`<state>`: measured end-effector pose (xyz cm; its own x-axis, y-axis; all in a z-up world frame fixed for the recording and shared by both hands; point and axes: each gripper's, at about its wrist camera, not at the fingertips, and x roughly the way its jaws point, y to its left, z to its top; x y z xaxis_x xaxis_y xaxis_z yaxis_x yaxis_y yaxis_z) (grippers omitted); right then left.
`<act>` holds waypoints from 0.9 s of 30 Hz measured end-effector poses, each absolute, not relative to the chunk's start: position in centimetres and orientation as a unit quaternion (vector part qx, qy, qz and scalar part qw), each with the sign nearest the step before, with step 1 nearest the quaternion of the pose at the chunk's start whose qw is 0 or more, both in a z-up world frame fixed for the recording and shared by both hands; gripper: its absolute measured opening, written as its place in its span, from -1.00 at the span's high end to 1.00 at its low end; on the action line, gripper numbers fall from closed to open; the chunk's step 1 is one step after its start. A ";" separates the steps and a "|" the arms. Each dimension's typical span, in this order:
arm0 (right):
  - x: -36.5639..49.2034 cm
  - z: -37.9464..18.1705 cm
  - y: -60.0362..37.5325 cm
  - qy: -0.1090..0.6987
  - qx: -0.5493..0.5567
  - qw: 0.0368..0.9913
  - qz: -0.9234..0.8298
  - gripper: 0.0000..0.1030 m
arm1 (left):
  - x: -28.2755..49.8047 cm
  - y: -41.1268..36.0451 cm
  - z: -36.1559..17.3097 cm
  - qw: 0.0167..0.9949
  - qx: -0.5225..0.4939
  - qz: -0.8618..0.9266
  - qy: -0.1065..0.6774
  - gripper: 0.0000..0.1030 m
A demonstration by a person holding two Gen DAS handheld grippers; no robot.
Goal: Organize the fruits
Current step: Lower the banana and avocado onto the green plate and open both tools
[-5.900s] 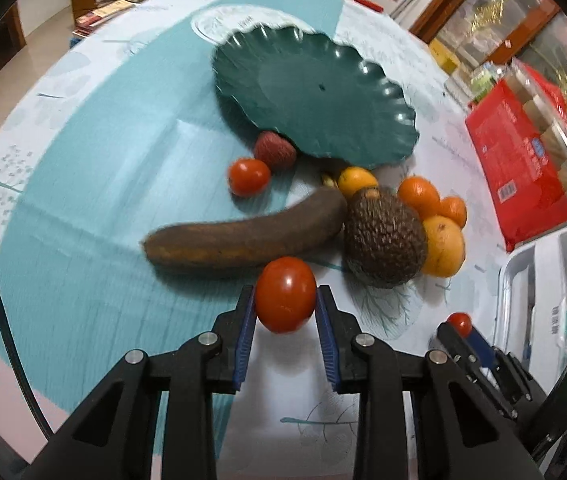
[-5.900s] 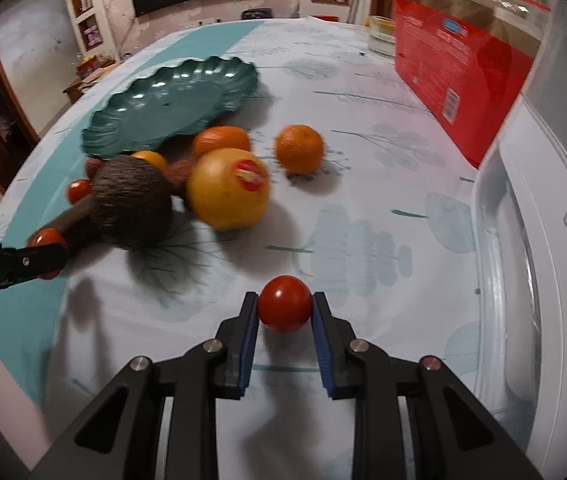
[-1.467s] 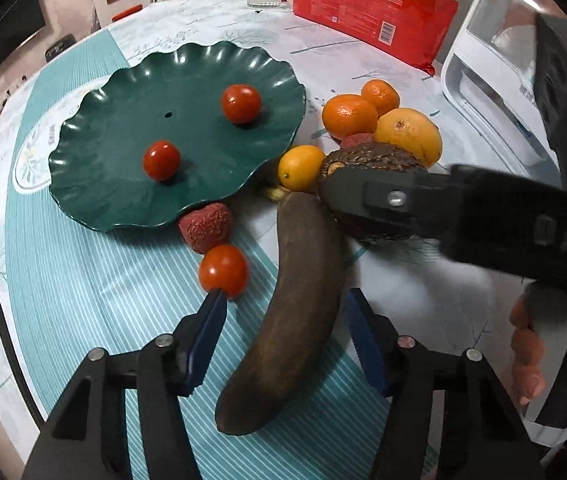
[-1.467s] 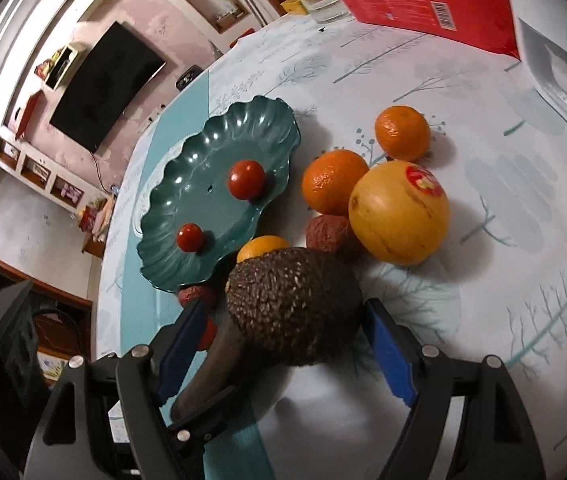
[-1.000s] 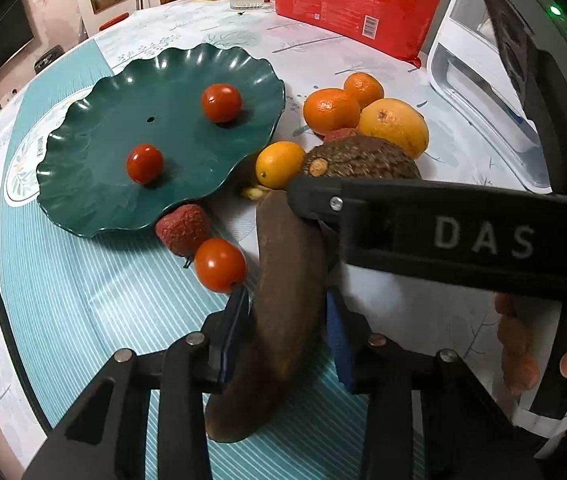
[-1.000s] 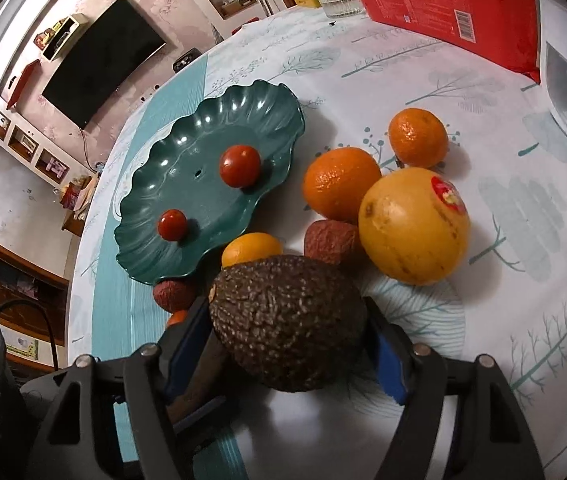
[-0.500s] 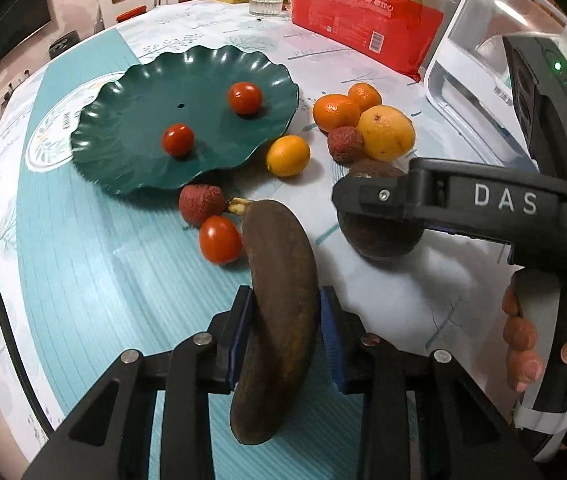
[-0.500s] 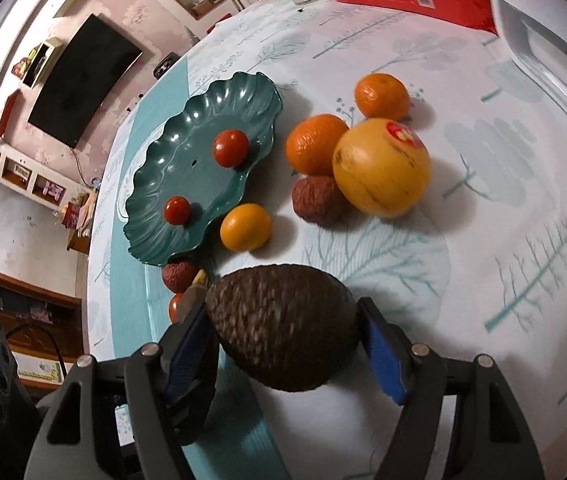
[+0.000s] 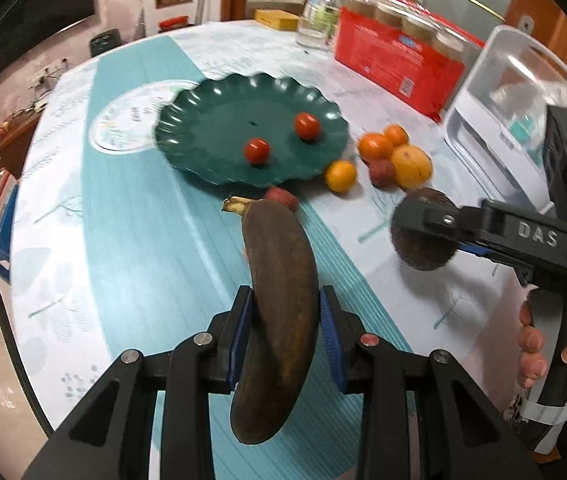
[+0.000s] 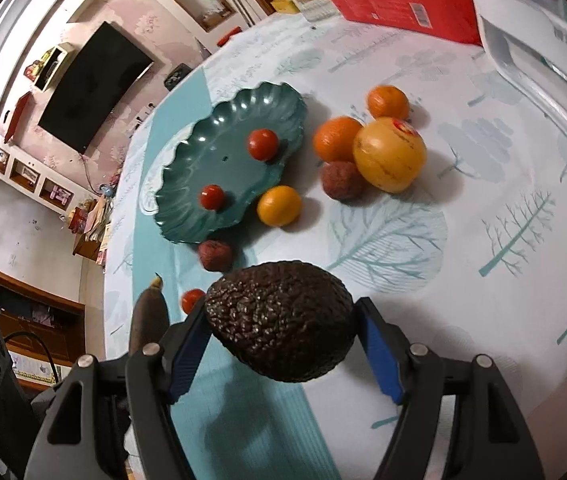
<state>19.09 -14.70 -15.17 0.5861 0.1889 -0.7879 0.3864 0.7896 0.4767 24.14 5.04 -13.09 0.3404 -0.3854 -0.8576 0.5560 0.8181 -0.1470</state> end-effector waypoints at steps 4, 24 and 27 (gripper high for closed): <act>20.2 -13.7 -14.4 0.439 0.304 0.844 -0.047 -0.39 | 26.1 6.0 -11.9 0.829 0.076 -0.272 0.482 0.38; 32.2 -10.9 -16.0 0.408 0.206 0.889 0.008 -0.39 | 39.8 3.9 -10.8 0.880 0.023 -0.216 0.423 0.38; 33.6 -11.9 -15.8 0.421 0.190 0.887 0.026 -0.39 | 41.6 3.3 -11.6 0.880 0.006 -0.208 0.428 0.38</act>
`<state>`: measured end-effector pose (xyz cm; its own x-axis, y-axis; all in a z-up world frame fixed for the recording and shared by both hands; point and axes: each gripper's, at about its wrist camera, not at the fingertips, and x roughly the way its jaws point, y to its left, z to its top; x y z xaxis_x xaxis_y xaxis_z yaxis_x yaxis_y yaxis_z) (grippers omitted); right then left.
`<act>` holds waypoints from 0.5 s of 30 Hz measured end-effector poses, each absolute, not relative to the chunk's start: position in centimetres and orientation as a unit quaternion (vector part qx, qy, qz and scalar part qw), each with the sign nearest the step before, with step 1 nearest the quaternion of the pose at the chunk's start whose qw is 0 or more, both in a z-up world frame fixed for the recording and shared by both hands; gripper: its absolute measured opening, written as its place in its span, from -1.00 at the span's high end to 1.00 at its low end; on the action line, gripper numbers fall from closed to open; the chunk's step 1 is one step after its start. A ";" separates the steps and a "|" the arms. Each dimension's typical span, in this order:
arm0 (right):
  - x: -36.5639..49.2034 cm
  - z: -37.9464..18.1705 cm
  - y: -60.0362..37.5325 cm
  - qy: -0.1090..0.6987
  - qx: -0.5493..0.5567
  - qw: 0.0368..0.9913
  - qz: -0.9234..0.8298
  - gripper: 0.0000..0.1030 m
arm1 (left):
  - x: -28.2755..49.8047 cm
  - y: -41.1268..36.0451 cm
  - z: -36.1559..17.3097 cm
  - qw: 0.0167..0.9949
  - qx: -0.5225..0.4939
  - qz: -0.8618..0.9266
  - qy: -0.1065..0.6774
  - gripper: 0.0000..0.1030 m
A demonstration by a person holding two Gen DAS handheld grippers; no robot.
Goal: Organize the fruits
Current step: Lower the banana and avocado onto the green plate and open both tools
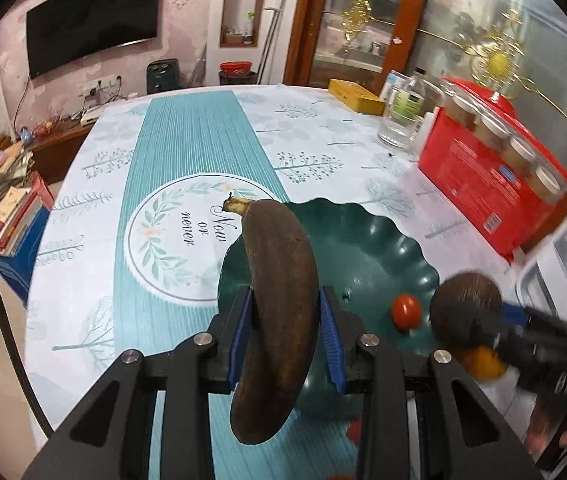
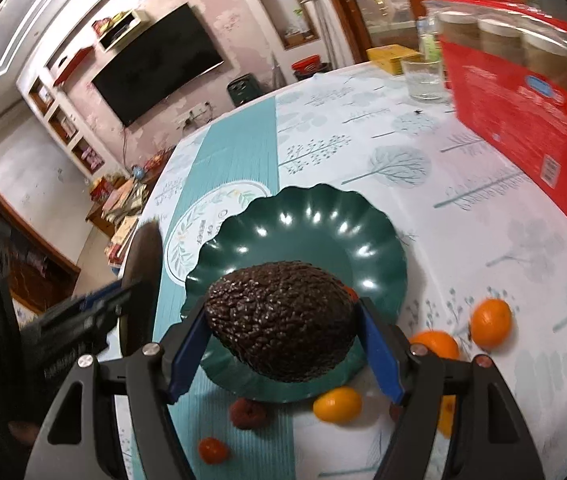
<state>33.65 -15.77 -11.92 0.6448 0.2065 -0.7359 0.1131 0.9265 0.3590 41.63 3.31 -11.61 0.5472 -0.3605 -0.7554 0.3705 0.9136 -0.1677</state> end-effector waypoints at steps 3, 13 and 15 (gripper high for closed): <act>34.6 -13.0 -15.4 0.435 0.179 0.882 0.040 -0.39 | 42.7 2.7 -12.9 0.875 -0.002 -0.202 0.441 0.38; 35.8 -15.1 -14.5 0.471 0.175 0.863 0.061 -0.41 | 43.6 1.5 -15.1 0.859 -0.005 -0.199 0.471 0.37; 35.6 -15.2 -14.4 0.472 0.177 0.862 0.056 -0.43 | 43.3 1.4 -14.5 0.858 -0.006 -0.204 0.470 0.32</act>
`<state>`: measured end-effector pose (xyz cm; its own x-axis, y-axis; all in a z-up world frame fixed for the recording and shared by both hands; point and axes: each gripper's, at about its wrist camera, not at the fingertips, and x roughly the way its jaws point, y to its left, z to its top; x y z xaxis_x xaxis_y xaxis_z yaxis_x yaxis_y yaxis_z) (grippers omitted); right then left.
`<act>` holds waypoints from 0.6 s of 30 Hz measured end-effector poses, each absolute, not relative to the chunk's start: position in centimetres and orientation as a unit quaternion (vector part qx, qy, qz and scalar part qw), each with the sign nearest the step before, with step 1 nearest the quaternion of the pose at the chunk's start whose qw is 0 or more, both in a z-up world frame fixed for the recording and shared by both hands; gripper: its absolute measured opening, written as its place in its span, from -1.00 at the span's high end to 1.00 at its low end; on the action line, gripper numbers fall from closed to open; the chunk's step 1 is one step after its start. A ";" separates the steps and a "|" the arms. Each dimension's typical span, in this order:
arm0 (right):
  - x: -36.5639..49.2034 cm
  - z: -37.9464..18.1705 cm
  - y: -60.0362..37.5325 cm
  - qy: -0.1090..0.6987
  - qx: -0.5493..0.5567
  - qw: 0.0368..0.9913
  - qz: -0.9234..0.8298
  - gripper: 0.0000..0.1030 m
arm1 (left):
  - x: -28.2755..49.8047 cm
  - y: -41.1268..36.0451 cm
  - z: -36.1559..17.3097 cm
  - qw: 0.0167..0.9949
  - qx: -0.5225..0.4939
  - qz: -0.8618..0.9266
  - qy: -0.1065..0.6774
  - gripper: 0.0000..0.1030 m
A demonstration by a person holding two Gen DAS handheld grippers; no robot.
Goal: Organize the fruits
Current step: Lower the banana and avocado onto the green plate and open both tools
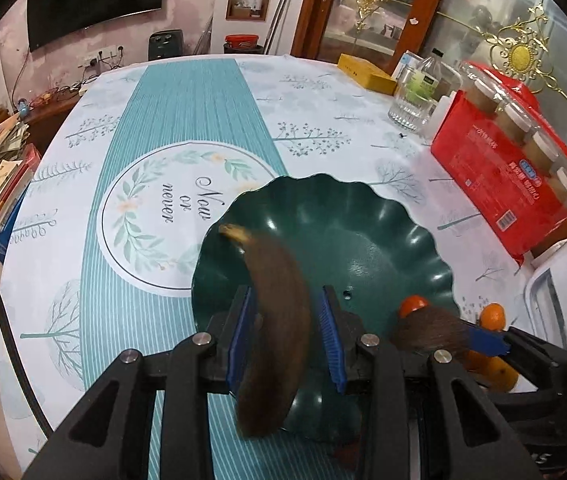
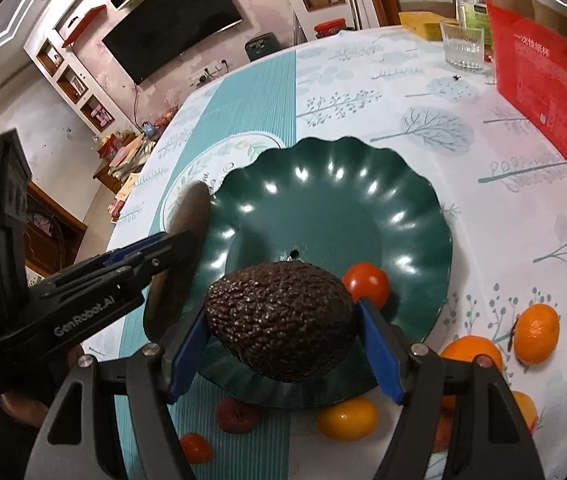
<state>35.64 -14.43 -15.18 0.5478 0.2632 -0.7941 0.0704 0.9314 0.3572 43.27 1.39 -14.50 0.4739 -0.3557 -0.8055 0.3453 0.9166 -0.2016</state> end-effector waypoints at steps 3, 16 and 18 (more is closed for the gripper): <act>35.0 -14.2 -14.7 0.452 0.202 0.866 0.064 -0.43 | 42.7 1.5 -13.6 0.856 0.001 -0.202 0.476 -0.08; 28.6 -9.4 -14.1 0.432 0.226 0.873 0.030 -0.44 | 34.9 4.8 -9.2 0.856 -0.007 -0.193 0.480 -0.32; 27.0 -8.8 -13.6 0.428 0.226 0.875 0.024 -0.44 | 33.3 5.4 -8.8 0.856 -0.005 -0.197 0.479 -0.32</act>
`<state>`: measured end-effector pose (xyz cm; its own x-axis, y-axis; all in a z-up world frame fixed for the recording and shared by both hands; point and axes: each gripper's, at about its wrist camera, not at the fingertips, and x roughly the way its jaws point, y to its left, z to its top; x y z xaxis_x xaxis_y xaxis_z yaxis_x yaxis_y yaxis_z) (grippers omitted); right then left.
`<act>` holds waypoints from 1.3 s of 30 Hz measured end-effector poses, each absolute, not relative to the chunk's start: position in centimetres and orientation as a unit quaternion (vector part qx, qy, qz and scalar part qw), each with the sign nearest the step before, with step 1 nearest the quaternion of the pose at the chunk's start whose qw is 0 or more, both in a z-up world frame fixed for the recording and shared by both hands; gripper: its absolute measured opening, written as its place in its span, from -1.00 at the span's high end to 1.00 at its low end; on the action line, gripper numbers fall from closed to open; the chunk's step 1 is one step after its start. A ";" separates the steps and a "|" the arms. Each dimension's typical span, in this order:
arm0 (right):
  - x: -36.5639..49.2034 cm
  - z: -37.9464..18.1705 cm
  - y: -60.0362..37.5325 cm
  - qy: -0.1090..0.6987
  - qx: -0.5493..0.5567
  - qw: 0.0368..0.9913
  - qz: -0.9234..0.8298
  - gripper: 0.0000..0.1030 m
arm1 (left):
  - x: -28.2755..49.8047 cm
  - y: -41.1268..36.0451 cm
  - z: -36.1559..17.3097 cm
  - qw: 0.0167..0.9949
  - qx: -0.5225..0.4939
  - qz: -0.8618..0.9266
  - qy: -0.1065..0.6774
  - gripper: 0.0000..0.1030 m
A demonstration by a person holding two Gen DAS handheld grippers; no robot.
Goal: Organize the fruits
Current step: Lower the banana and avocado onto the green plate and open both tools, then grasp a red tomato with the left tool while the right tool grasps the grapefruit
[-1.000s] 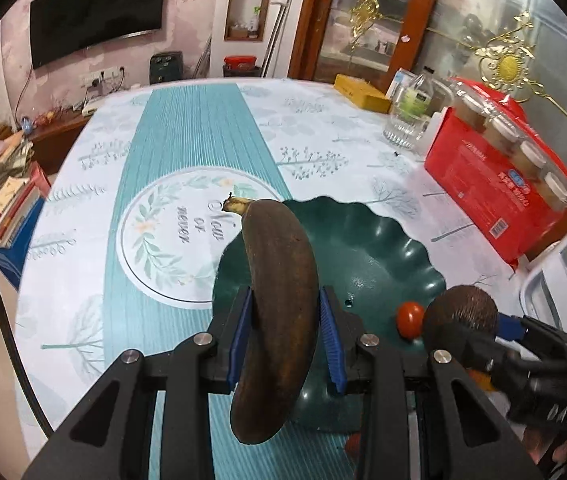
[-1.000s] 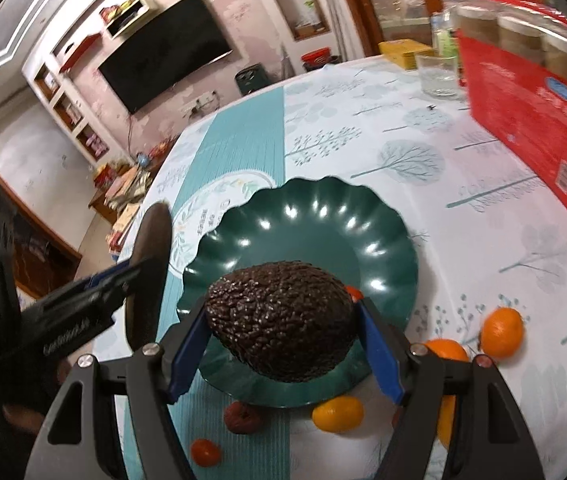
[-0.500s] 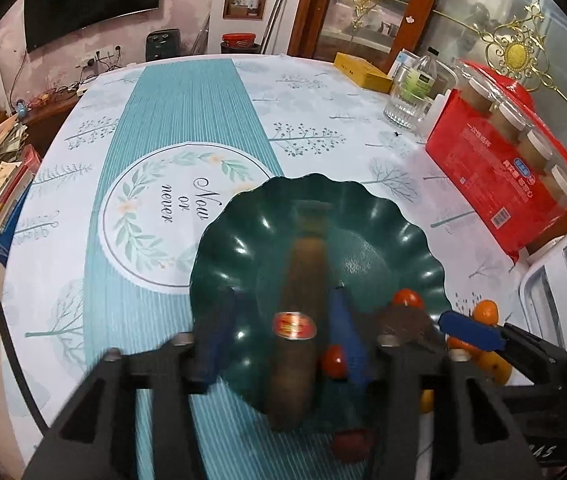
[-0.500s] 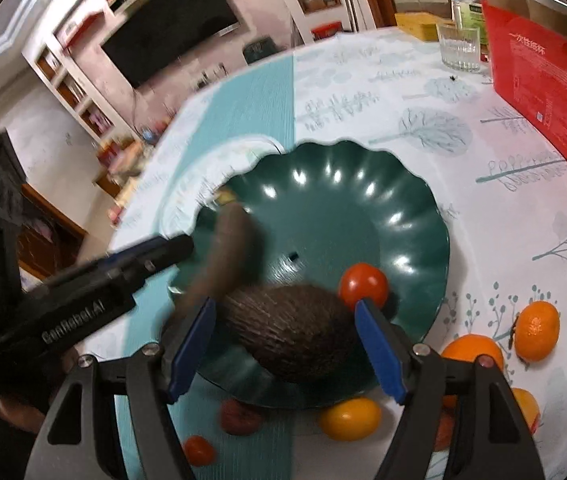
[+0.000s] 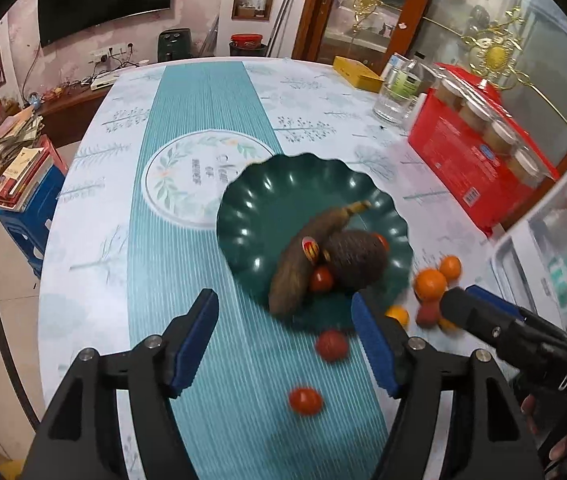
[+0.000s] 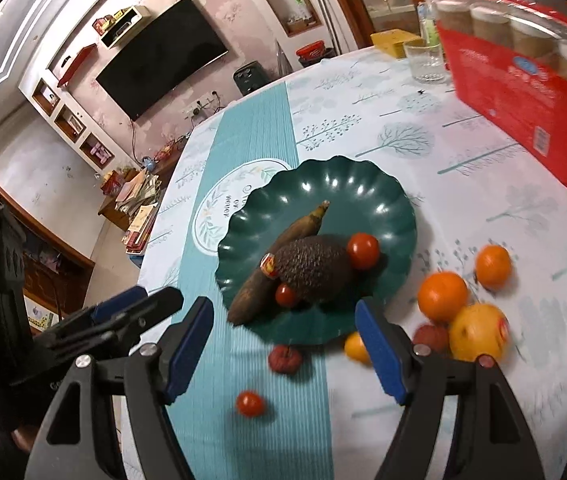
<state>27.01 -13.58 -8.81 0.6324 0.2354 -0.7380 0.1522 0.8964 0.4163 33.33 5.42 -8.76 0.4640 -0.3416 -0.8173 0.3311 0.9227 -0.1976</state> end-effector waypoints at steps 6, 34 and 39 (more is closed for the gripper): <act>21.9 -8.2 -12.0 0.424 0.230 0.876 0.003 -0.44 | 28.3 7.5 -7.9 0.852 0.002 -0.211 0.479 -0.32; 12.0 -9.3 -14.2 0.440 0.180 0.877 -0.074 -0.45 | 20.2 7.9 -11.8 0.815 -0.015 -0.208 0.541 -0.32; 14.0 -9.0 -16.3 0.445 0.136 0.884 -0.053 -0.44 | 21.1 6.9 -12.1 0.821 -0.045 -0.170 0.543 -0.32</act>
